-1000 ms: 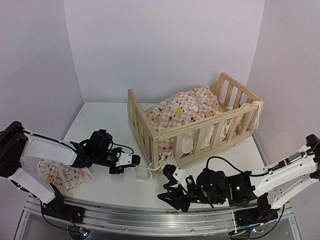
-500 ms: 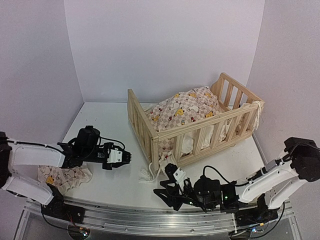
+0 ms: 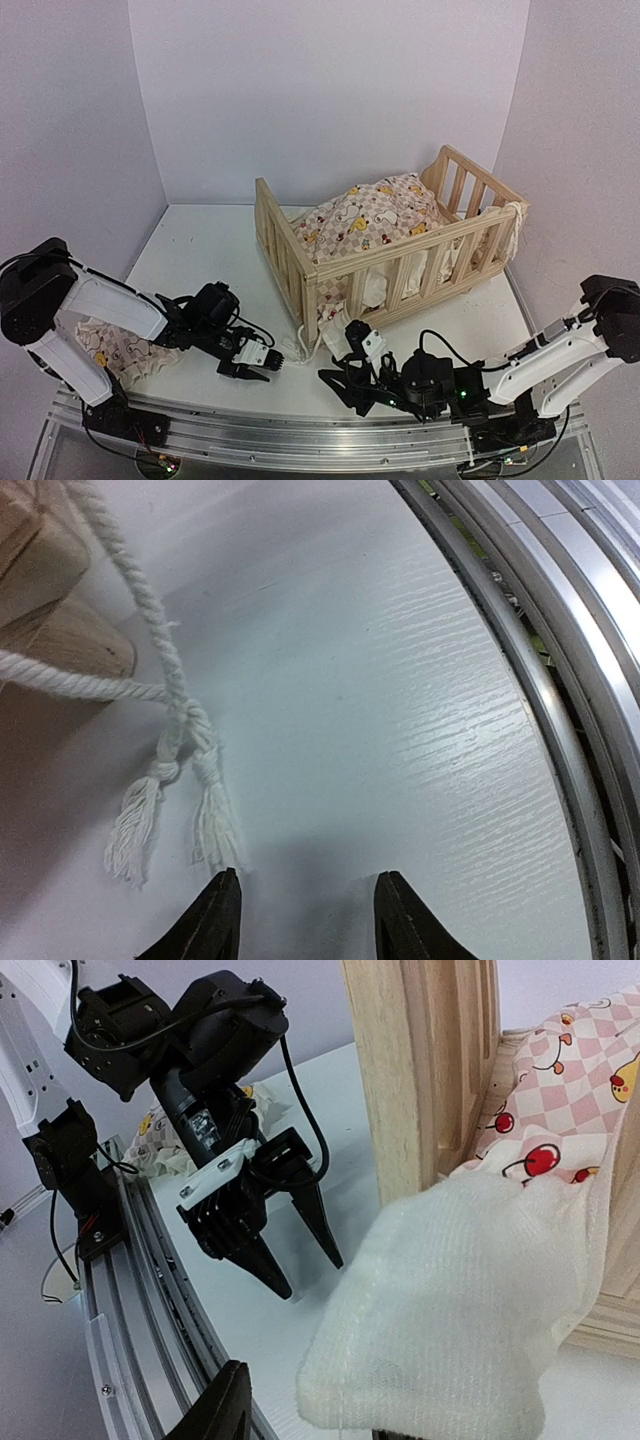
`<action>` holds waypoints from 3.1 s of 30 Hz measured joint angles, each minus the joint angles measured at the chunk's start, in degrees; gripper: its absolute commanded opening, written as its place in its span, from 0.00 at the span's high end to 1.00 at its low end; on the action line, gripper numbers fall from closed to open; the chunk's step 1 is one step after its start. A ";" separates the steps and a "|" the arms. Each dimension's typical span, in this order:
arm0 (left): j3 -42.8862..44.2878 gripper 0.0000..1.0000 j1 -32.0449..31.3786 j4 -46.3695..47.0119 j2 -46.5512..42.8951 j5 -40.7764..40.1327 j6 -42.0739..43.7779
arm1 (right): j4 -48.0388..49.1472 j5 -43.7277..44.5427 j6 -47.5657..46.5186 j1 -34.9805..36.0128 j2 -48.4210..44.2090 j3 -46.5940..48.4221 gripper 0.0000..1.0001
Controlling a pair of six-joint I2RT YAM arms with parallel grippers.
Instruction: Set up the pet bed
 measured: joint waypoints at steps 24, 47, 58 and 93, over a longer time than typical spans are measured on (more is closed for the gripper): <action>13.46 0.43 -1.27 -13.98 5.19 -6.69 -25.05 | -3.43 3.57 0.84 0.00 -6.70 -2.49 0.59; 8.80 0.37 -11.53 -4.72 0.13 -25.71 -72.60 | -5.86 6.89 0.46 0.00 -15.28 -5.84 0.60; -3.45 0.39 -9.93 11.14 0.38 -31.36 -75.86 | -11.03 8.61 1.49 0.00 -17.91 -6.41 0.60; -5.72 1.00 -11.44 20.28 2.45 -28.89 -59.24 | -14.69 11.64 3.45 0.00 -19.16 -5.40 0.67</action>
